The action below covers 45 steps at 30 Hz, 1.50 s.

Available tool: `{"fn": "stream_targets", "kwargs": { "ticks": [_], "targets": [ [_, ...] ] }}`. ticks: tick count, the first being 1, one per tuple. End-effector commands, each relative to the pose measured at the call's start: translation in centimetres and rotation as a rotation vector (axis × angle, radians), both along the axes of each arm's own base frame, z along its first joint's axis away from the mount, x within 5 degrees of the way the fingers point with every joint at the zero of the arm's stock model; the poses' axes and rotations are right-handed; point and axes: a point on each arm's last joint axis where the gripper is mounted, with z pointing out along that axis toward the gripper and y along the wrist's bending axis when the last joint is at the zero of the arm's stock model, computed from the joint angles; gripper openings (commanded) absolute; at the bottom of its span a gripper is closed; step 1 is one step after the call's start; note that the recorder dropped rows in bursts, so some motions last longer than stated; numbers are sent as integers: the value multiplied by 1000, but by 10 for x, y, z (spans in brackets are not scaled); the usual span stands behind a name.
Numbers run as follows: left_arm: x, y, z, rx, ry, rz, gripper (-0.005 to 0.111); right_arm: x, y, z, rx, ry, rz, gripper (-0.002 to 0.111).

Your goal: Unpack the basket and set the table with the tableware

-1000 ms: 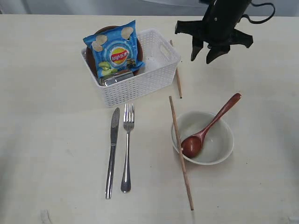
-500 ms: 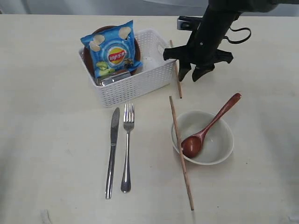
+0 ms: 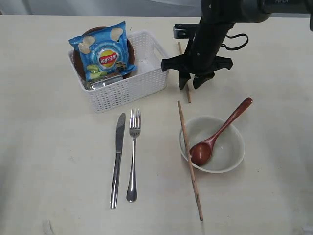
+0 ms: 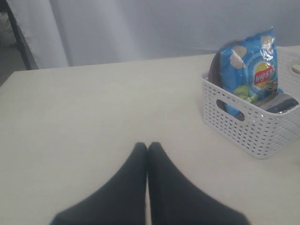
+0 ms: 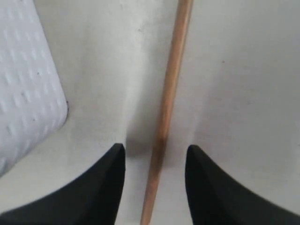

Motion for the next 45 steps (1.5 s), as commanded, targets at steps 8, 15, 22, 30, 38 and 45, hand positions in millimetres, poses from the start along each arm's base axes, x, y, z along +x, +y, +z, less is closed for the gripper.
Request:
{"fn": "stream_targets", "kwargs": {
  "ticks": [8, 15, 22, 30, 38, 45],
  "targets": [
    [0, 0, 0, 1, -9, 2, 0, -3, -21, -22, -243, 74, 24, 41],
    [0, 0, 0, 1, -9, 2, 0, -5, -18, -7, -239, 56, 69, 41],
    [0, 0, 0, 1, -9, 2, 0, -4, -9, 34, -99, -60, 69, 41],
    [0, 0, 0, 1, -9, 2, 0, -11, 6, 33, -90, -57, 129, 41],
    [0, 0, 0, 1, -9, 2, 0, -5, 11, 8, -118, -77, 76, 41],
    [0, 0, 0, 1, -9, 2, 0, -3, 7, -3, -164, -69, 84, 41]
  ]
}}
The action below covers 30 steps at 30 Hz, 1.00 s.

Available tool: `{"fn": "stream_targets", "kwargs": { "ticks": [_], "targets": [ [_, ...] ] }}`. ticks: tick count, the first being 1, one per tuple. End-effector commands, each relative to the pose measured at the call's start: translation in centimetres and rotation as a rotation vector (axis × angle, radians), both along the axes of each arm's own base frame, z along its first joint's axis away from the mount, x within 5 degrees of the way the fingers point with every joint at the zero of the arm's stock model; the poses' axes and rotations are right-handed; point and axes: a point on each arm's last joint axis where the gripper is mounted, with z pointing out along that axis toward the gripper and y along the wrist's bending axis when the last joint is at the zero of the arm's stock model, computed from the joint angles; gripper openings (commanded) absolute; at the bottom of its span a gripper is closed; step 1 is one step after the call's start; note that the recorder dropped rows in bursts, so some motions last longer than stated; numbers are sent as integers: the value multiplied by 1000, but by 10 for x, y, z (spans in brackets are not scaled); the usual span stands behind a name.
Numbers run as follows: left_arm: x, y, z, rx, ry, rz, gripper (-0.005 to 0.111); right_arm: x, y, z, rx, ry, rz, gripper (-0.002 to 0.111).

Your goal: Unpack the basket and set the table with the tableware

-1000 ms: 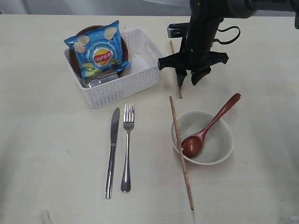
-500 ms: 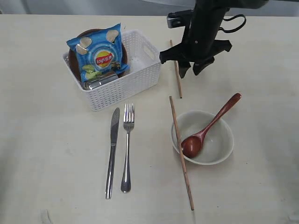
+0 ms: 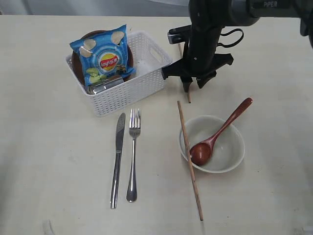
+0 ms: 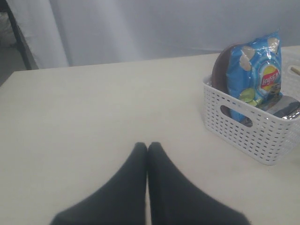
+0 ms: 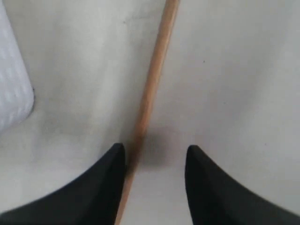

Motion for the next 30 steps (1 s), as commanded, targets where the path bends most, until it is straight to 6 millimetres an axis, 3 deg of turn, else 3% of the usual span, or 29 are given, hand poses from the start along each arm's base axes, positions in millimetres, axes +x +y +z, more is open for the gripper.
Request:
{"fn": "stream_targets", "kwargs": {
  "ticks": [1, 7, 10, 13, 18, 24, 30],
  "targets": [
    [0, 0, 0, 1, -9, 2, 0, 2, -2, -8, -17, 0, 1, 41],
    [0, 0, 0, 1, -9, 2, 0, 1, 0, -17, -21, 16, 3, 40],
    [0, 0, 0, 1, -9, 2, 0, 0, -1, -17, -29, 29, 5, 27],
    [0, 0, 0, 1, -9, 2, 0, -2, -2, -17, -42, 51, 6, 0],
    [0, 0, 0, 1, -9, 2, 0, -5, -4, -14, -59, 80, -2, 0],
    [0, 0, 0, 1, -9, 2, 0, -5, -5, 16, -29, 15, -51, 0],
    [0, 0, 0, 1, -9, 2, 0, -5, -19, 55, -16, -47, -88, 0]
  ]
}}
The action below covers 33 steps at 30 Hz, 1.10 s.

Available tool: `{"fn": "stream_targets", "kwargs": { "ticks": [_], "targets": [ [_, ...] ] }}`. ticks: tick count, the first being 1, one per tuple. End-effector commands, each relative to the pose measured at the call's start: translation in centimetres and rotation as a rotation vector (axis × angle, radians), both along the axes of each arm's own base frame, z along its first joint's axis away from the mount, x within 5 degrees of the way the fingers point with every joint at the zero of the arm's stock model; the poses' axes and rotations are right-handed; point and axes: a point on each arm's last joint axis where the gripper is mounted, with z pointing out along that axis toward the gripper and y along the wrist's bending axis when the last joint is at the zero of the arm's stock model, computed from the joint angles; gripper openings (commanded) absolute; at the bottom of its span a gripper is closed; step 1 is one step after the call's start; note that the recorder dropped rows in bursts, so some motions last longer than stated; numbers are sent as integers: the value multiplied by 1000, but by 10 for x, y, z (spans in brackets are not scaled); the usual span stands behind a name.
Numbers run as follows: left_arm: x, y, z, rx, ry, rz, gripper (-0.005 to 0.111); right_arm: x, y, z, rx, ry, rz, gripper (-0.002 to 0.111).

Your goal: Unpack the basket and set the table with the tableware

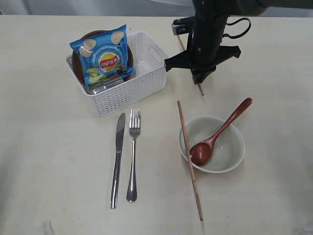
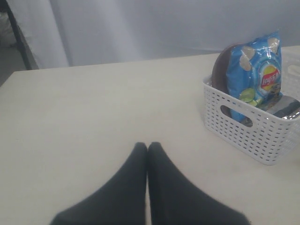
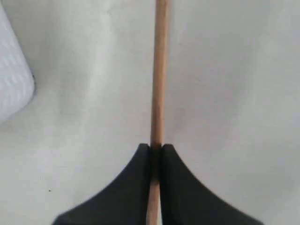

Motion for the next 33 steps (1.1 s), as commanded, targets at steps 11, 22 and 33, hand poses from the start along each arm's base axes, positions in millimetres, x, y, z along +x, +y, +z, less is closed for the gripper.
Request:
{"fn": "stream_targets", "kwargs": {
  "ticks": [11, 22, 33],
  "targets": [
    [0, 0, 0, 1, -9, 2, 0, -22, -36, 79, -51, 32, -56, 0],
    [0, 0, 0, 1, -9, 2, 0, -83, -47, 117, 116, 71, -73, 0],
    [0, 0, 0, 1, -9, 2, 0, -193, -79, 62, 215, 270, -140, 0]
  ]
}}
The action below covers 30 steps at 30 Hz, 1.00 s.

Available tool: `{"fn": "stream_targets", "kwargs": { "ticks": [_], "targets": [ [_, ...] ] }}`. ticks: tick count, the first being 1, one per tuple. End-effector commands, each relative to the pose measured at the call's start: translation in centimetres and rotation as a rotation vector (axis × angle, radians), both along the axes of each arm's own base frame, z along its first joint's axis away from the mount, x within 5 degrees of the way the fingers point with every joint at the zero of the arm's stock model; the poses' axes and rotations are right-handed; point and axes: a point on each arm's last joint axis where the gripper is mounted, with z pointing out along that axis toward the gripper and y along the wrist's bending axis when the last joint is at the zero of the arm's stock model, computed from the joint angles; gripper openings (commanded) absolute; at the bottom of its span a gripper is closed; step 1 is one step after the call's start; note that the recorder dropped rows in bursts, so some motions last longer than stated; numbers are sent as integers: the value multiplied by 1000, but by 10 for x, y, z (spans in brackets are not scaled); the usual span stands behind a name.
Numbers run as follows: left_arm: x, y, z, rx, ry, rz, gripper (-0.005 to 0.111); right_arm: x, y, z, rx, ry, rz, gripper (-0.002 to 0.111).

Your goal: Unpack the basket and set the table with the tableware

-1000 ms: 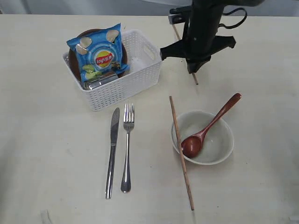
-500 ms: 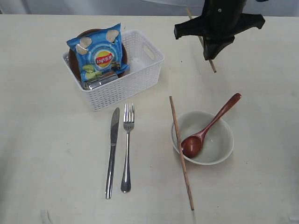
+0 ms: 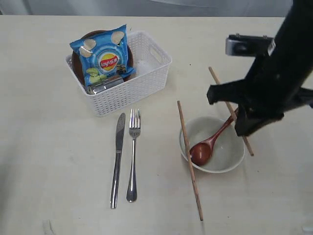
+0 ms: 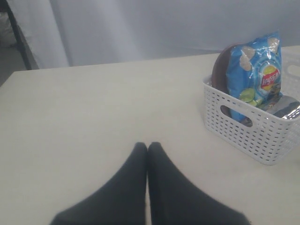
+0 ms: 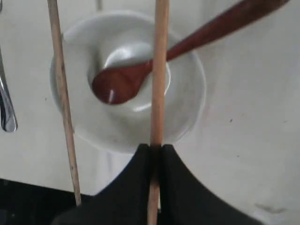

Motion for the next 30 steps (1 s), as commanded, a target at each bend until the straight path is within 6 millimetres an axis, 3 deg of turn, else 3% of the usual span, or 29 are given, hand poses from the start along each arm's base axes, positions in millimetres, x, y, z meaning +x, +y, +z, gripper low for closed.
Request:
{"fn": "stream_targets", "kwargs": {
  "ticks": [1, 4, 11, 17, 22, 30],
  "targets": [
    [0, 0, 0, 1, -9, 2, 0, -31, -10, -28, 32, 49, -30, 0],
    [0, 0, 0, 1, -9, 2, 0, -39, -15, -50, 25, 29, -48, 0],
    [0, 0, 0, 1, -9, 2, 0, -34, -10, -51, 93, -48, -22, 0],
    [0, 0, 0, 1, -9, 2, 0, -43, -2, -58, 95, -45, -1, 0],
    [0, 0, 0, 1, -9, 2, 0, -39, 9, -75, 73, -30, 1, 0],
    [0, 0, 0, 1, -9, 2, 0, -37, 10, -66, 93, -80, 12, 0]
  ]
}}
